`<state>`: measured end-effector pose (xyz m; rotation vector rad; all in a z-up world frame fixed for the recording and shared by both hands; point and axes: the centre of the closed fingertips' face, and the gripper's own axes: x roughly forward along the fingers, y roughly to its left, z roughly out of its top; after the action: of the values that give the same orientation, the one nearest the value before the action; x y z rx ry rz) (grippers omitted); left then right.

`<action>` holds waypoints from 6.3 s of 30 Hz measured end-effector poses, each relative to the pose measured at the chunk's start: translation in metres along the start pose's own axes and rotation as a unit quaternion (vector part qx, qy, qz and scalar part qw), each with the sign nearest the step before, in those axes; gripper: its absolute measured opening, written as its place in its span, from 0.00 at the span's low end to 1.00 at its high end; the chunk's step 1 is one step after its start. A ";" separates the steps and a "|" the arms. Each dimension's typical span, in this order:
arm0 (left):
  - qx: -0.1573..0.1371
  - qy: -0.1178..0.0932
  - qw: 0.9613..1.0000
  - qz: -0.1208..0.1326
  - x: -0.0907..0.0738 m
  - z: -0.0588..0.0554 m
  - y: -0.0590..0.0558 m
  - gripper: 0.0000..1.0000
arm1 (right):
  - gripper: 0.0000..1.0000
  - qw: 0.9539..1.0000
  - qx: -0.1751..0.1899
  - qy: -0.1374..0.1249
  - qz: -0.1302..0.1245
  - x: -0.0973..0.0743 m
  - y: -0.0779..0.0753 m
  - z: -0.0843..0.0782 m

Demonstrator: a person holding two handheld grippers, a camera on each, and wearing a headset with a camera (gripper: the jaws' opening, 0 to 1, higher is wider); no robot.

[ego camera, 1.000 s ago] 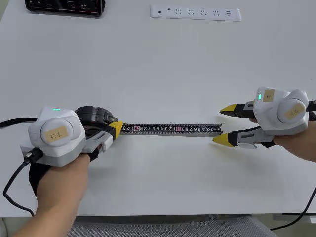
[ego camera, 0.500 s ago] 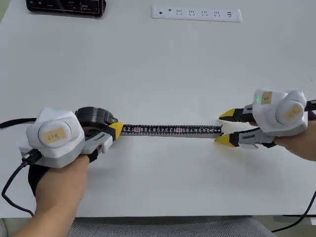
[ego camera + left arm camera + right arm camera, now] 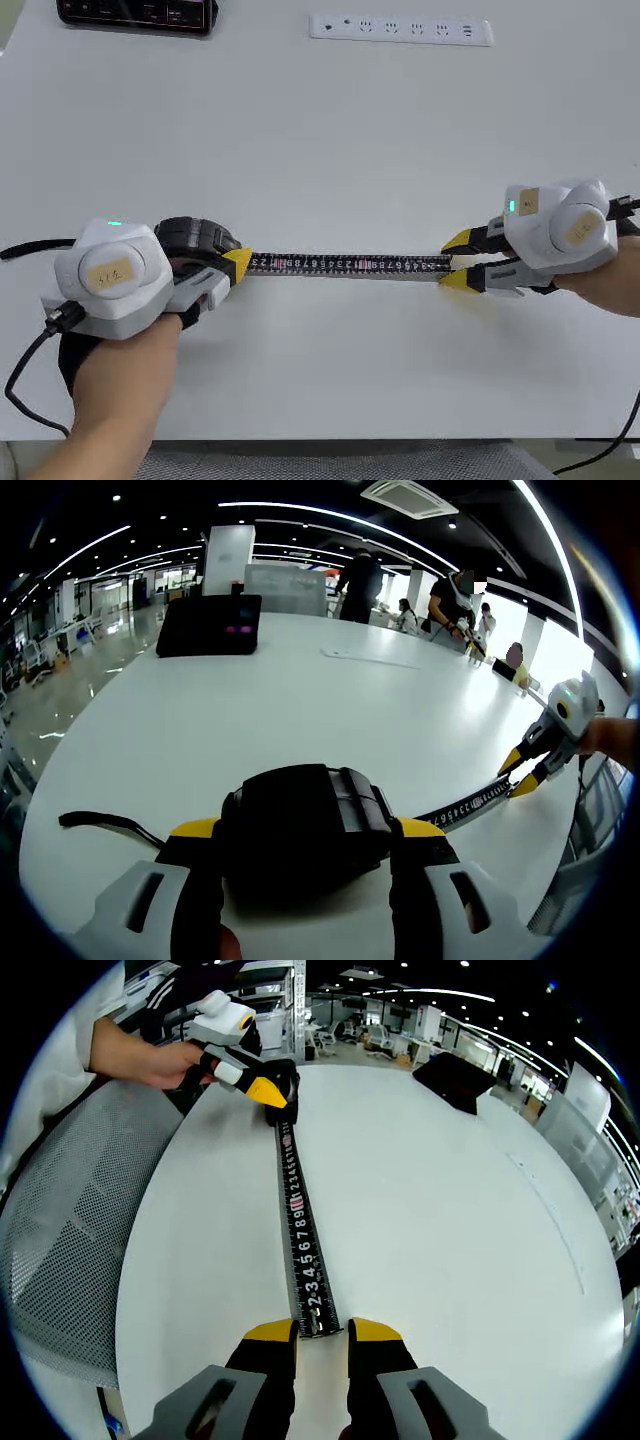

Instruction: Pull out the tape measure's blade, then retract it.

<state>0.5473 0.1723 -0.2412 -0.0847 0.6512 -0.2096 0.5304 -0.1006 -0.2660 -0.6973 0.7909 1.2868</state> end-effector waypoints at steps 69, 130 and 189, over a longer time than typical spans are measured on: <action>-0.012 0.014 1.000 -0.004 0.000 -0.002 0.002 0.60 | 0.11 0.999 -0.029 -0.020 0.017 0.014 0.006 0.033; -0.021 0.012 1.000 -0.008 0.000 -0.002 0.001 0.61 | 0.10 0.997 -0.035 -0.058 0.036 0.060 0.014 0.087; -0.040 0.015 0.999 -0.022 -0.001 -0.001 0.003 0.61 | 0.11 0.987 -0.005 -0.140 0.072 0.111 0.033 0.166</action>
<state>0.5461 0.1755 -0.2418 -0.1726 0.6881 -0.2278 0.5289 0.1019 -0.2650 -0.4580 0.6136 1.4830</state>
